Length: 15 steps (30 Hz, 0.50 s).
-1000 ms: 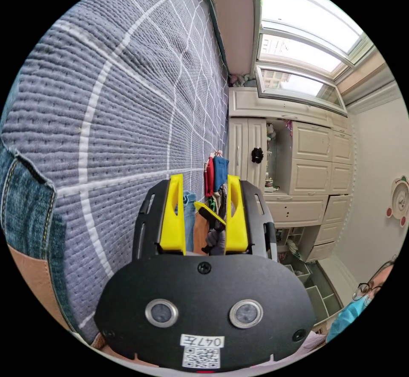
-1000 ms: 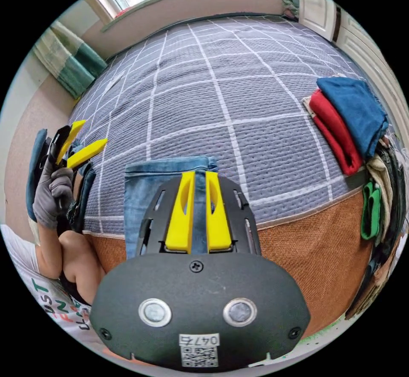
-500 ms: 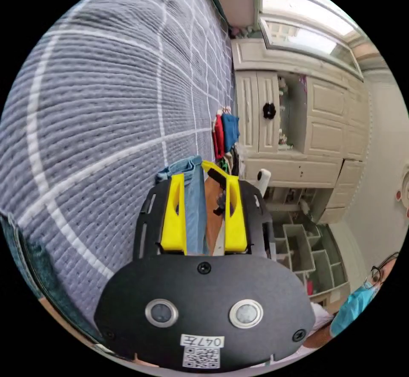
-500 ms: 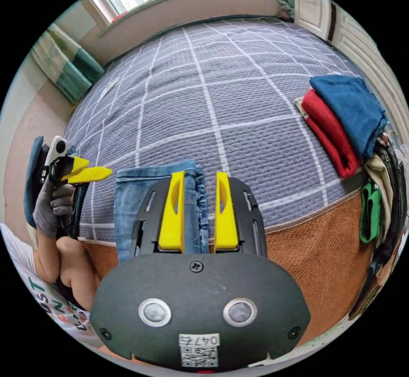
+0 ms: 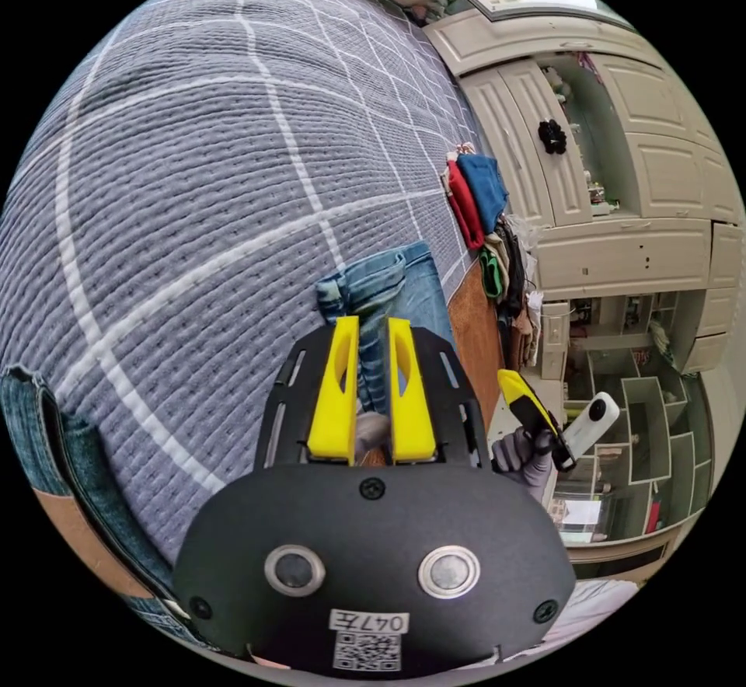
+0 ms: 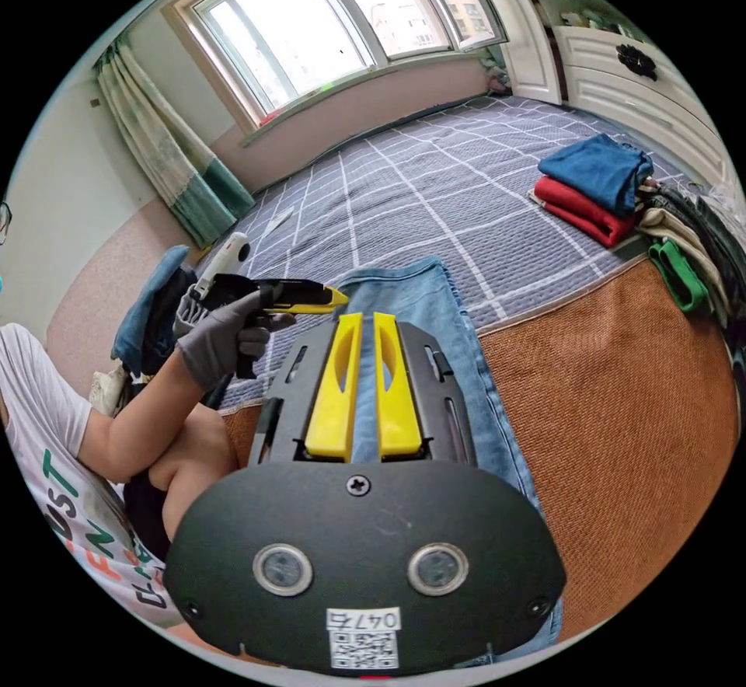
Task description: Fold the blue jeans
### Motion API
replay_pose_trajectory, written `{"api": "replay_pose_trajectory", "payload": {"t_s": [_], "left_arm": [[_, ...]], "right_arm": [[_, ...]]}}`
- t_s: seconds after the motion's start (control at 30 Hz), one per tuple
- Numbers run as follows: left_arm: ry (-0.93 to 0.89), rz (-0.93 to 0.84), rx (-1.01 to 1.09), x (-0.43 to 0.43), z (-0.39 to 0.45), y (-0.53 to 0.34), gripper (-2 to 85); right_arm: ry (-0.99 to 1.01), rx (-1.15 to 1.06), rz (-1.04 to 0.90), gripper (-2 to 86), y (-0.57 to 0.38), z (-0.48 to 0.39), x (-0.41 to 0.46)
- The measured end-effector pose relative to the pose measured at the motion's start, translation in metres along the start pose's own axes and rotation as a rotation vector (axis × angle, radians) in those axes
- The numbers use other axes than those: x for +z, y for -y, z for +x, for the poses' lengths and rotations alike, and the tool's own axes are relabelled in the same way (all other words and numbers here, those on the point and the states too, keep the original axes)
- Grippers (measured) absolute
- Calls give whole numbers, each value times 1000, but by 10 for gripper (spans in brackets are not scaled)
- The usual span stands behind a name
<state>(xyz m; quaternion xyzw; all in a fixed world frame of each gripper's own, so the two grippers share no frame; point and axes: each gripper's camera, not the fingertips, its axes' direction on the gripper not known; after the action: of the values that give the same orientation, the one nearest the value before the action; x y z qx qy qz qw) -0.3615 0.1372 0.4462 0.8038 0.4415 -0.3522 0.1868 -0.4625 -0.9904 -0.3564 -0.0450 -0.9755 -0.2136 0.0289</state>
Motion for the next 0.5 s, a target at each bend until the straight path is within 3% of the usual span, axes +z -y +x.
{"api": "replay_pose_trajectory", "payload": {"t_s": [0.1,0.2,0.27,0.3,0.4,0.5], "left_arm": [[56,13,65,-16,27,7,-1],[163,110,274,-60,84,9,-4],[328,150,405,-81,123,8,4],[373,147,402,-82,126,11,8],[506,80,209,-86,110,39,126],[366,63,120,-114,94,62,171]], "right_arm": [[20,41,-1,-8,-19,3,-2],[26,60,9,-9,-39,2,-5],[14,77,0,-8,-55,5,-5],[10,83,-2,-6,-59,7,-5],[7,132,-5,3,-76,15,-6],[8,158,6,9,-94,14,-14]]}}
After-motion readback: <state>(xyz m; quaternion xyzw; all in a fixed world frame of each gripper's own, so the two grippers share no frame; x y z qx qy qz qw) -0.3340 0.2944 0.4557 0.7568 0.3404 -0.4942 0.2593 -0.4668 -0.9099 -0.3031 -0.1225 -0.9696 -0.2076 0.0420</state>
